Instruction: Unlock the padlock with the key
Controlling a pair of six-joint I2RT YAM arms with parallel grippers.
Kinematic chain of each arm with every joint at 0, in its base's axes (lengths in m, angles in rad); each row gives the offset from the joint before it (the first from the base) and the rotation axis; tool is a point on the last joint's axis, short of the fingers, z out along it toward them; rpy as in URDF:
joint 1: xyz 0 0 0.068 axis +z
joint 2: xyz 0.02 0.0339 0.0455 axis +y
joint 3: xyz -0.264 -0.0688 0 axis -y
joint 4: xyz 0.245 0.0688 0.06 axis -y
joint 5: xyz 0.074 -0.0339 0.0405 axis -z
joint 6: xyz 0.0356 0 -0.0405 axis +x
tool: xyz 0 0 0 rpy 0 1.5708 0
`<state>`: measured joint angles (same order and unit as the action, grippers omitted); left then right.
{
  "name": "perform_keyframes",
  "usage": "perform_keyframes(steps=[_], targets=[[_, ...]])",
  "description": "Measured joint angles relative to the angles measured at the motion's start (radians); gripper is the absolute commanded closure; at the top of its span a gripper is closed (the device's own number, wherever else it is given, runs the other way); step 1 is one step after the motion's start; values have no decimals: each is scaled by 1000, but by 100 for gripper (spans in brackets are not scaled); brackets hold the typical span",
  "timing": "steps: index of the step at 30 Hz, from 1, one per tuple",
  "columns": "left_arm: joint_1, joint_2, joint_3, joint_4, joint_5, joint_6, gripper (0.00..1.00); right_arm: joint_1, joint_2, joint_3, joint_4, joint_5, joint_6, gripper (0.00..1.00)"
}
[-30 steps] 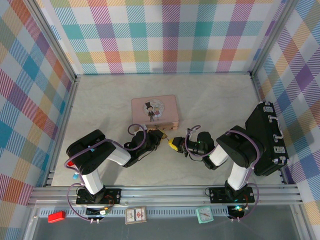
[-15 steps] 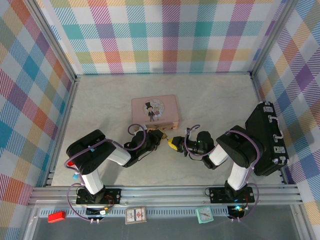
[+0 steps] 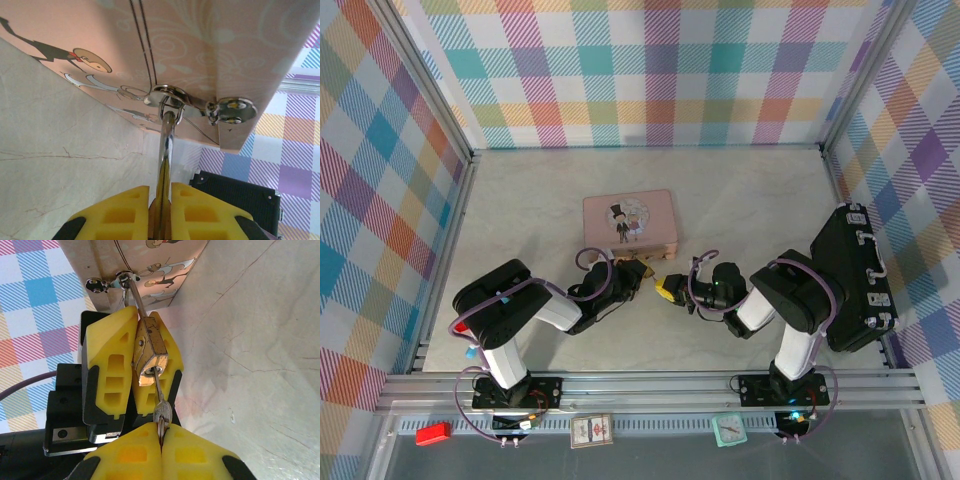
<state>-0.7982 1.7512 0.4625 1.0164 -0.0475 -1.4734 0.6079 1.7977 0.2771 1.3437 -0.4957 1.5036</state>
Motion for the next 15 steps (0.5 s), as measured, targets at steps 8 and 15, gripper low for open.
perform_keyframes(steps=[8, 15], targets=[[0, 0, 1, 0, 0, 0, 100, 0, 2, 5, -13, -3, -4, 100], [0, 0, 1, -1, 0, 0, 100, 0, 0, 11, -51, -4, -35, 100]])
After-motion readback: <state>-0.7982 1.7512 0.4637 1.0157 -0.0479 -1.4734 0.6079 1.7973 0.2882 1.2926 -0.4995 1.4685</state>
